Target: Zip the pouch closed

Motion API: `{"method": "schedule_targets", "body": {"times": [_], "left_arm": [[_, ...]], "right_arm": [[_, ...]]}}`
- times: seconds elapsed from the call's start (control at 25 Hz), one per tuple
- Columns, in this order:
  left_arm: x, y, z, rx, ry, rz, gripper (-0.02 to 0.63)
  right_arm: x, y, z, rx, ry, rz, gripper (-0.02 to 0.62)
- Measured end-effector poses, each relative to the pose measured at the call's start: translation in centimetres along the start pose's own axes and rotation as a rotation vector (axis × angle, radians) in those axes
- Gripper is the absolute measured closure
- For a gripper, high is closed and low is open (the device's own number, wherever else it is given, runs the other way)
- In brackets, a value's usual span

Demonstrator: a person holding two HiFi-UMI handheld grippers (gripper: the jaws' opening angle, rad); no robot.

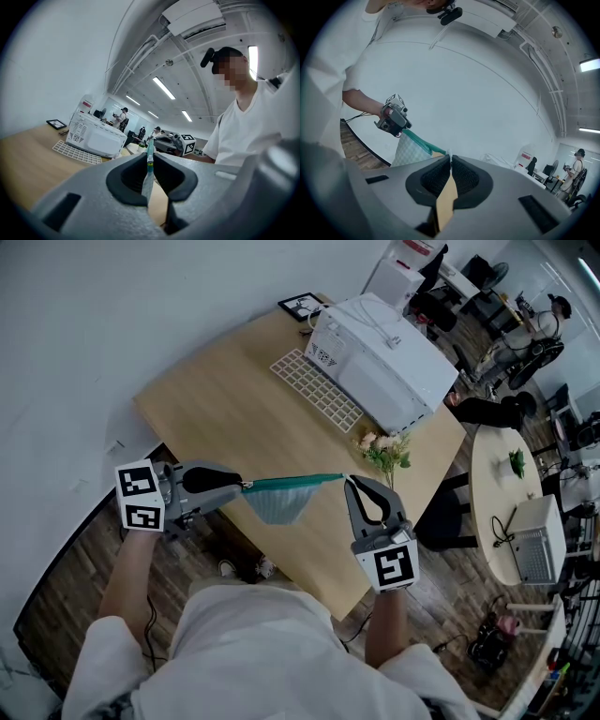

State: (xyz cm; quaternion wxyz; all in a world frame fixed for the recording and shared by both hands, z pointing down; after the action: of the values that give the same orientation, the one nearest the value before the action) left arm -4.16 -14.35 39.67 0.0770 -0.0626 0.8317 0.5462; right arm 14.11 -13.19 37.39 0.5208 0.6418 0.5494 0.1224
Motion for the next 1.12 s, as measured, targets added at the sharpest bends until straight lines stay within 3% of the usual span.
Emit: {"method": "schedule_targets", "body": {"times": [0.6, 0.8, 1.12], "left_arm": [[0.4, 2.4, -1.8, 0.051, -0.067, 0.019, 0.557], [0.5, 3.2, -2.5, 0.087, -0.098, 0.023, 0.557], [-0.2, 4.2, -2.6, 0.073, -0.157, 0.021, 0.557]], "right_arm": [[0.3, 0.0, -2.3, -0.142, -0.055, 0.038, 0.58], [0.6, -0.5, -3.6, -0.253, -0.081, 0.09, 0.581], [1.1, -0.5, -4.0, -0.346, -0.094, 0.095, 0.58]]}}
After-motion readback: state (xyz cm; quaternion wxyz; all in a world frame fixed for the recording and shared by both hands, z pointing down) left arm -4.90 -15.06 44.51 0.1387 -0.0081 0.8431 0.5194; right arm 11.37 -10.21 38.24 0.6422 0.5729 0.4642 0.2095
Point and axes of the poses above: the fingertips, and each gripper's own axes: x backward along the fingers, z to its right, y out of its underside, the point moved 1 cm from there along x, backward along the fingers, and after that the axes turned 12 degrees about -z, right-handed, at the moved point
